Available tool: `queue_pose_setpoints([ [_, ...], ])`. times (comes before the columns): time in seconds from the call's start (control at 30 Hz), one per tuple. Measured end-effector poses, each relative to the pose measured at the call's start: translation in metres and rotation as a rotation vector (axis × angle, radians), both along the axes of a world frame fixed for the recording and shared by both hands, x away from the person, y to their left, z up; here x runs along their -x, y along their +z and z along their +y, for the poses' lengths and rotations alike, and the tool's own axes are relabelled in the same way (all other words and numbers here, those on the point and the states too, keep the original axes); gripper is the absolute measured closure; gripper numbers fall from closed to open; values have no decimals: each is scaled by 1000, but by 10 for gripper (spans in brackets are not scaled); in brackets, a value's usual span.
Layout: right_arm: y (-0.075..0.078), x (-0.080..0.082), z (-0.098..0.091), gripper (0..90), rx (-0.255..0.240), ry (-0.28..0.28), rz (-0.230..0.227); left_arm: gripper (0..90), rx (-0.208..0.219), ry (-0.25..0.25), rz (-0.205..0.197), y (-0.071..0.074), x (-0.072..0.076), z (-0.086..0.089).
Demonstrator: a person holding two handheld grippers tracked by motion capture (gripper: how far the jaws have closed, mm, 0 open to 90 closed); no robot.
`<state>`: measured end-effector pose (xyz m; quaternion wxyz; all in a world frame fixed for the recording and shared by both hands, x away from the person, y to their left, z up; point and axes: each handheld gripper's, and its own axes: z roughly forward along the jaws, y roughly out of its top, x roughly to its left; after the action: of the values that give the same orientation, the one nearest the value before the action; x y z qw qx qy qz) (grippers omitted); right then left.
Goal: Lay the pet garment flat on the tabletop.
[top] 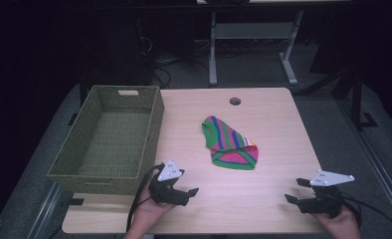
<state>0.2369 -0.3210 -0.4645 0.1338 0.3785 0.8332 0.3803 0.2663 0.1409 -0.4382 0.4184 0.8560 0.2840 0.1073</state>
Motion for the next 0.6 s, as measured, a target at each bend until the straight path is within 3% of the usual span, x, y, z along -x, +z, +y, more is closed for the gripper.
queue_pose_setpoints([
  [0.37, 5, -1, 4, 231, -25, 16, 2, 208, 7, 3, 0, 0, -1, 4],
  [0.5, 13, -2, 9, 228, -30, 30, -10, 206, 10, 3, 3, 0, -1, 5],
  [0.6, 25, -6, 11, 222, -72, 45, -17, 203, 13, 6, -3, 0, -1, 5],
])
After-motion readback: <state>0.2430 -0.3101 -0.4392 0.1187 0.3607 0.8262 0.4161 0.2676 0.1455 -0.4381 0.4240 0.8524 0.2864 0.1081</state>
